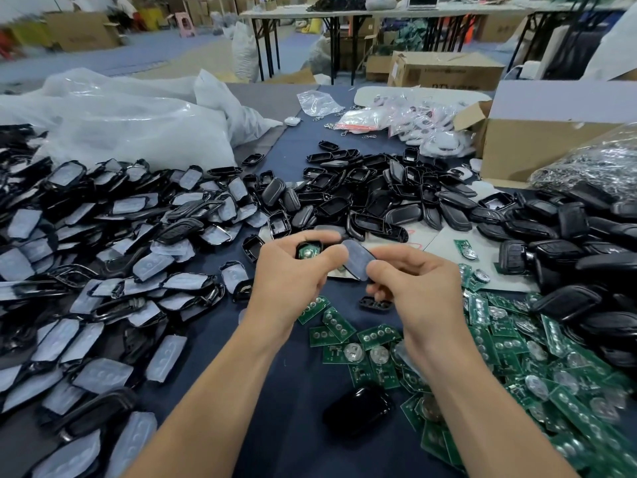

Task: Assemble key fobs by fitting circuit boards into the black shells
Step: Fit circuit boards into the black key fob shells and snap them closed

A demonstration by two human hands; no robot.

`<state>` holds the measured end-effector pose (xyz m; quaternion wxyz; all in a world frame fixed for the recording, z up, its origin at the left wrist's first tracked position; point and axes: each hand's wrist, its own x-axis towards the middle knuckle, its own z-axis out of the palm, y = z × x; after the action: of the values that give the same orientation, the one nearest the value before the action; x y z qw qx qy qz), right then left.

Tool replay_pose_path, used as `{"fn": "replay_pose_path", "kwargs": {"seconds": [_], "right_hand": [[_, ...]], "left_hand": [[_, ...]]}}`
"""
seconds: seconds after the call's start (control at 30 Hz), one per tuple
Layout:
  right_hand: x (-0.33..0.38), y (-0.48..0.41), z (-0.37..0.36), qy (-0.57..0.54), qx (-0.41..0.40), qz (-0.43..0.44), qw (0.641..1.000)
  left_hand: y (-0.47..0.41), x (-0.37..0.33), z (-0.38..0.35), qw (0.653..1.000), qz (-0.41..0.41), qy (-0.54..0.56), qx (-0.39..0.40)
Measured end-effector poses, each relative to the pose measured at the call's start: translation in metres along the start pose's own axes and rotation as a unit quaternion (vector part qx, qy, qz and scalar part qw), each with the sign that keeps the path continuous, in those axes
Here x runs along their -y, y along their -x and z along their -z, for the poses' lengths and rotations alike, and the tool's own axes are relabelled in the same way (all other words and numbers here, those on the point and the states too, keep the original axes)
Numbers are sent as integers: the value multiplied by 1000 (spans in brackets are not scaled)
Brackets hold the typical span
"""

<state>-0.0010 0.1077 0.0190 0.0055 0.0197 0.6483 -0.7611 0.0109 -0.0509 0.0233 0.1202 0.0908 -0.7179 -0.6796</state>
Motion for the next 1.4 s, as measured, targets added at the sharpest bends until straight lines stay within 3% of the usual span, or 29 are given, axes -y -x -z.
{"fn": "replay_pose_path", "kwargs": {"seconds": [0.07,0.17,0.23,0.3,0.37,0.47,0.53,0.6,0.73,1.0,1.23,1.33,1.4], "right_hand": [[1,-2,2,-22,-13,-26,999],[4,-4,5,-65,-8,-80,995],[6,-5,7,-85,18,-125,988],[9,-6,8,-114,51,-159,979],[10,-8,9,-168,67,-179,967],[9,-10,11,-164,63,-160,971],[6,-9,9,-106,71,-117,985],[5,-6,7,-56,87,-79,992],[7,-4,5,-42,73,-64,994],[10,-5,5,-169,4,-141,975],[12,1,2,-226,-1,-163,960],[8,0,1,-174,-7,-140,975],[6,-2,5,1,-41,-53,998]], "left_hand": [[1,0,4,997,-69,-34,9],[5,2,7,958,-201,-203,16],[8,2,5,929,-241,-281,-1],[10,4,2,923,-252,-291,-15],[9,2,-1,939,-224,-259,-31],[6,1,-8,993,-56,-99,-29],[6,-1,-10,999,52,7,3],[6,-1,-9,994,92,44,42],[4,0,-7,988,113,51,91],[1,5,-2,988,102,26,113],[0,6,-4,983,124,90,102],[1,5,-7,985,118,93,80],[0,7,-7,991,105,71,39]]}}
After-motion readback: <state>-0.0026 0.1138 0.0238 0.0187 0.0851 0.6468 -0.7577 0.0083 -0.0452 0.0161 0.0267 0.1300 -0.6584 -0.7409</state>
